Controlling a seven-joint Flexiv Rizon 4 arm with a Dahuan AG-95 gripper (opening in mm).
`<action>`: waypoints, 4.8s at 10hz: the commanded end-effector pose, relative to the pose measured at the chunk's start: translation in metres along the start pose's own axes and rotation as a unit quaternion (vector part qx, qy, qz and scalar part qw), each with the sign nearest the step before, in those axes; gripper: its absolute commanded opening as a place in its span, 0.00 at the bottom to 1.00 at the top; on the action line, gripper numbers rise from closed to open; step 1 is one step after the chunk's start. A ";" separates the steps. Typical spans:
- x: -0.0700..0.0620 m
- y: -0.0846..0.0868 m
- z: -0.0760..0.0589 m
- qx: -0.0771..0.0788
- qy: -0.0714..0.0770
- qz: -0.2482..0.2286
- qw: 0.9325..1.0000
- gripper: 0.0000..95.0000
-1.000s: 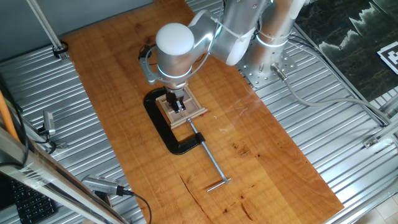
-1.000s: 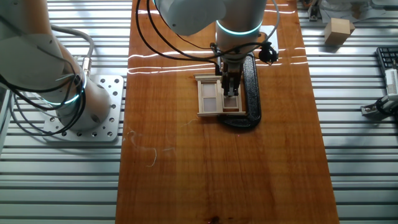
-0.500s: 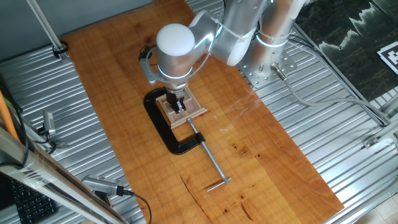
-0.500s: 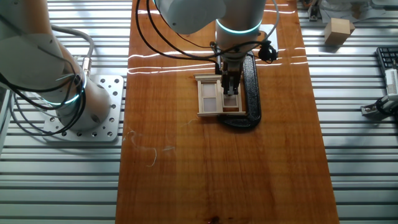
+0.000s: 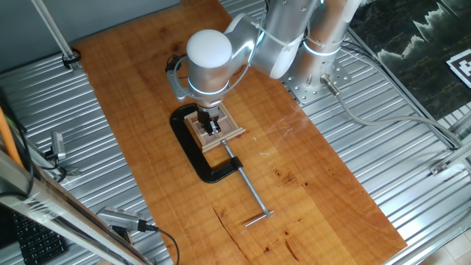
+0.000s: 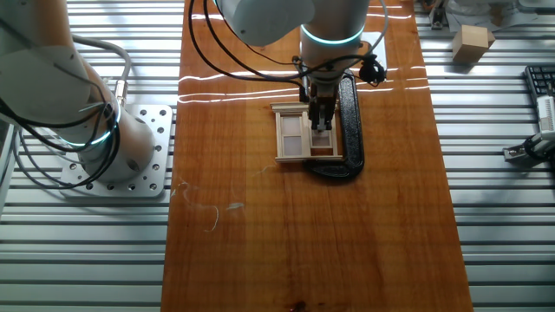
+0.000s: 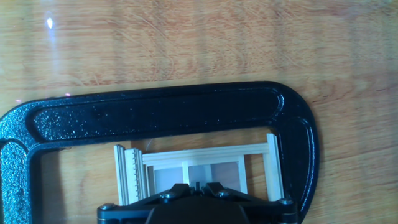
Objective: Open a sliding window
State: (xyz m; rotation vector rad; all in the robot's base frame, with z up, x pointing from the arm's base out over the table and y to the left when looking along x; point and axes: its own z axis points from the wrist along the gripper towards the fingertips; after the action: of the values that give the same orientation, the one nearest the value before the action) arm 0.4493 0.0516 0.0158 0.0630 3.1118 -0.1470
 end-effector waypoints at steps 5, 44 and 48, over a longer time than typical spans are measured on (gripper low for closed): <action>0.001 0.003 0.002 -0.004 -0.001 0.001 1.000 0.00; 0.005 0.019 0.005 0.000 -0.015 0.017 1.000 0.00; 0.005 0.020 0.005 0.000 -0.016 0.019 1.000 0.00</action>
State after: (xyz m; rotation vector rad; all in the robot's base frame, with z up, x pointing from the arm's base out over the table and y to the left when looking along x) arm 0.4460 0.0705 0.0152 0.1173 3.0754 -0.1487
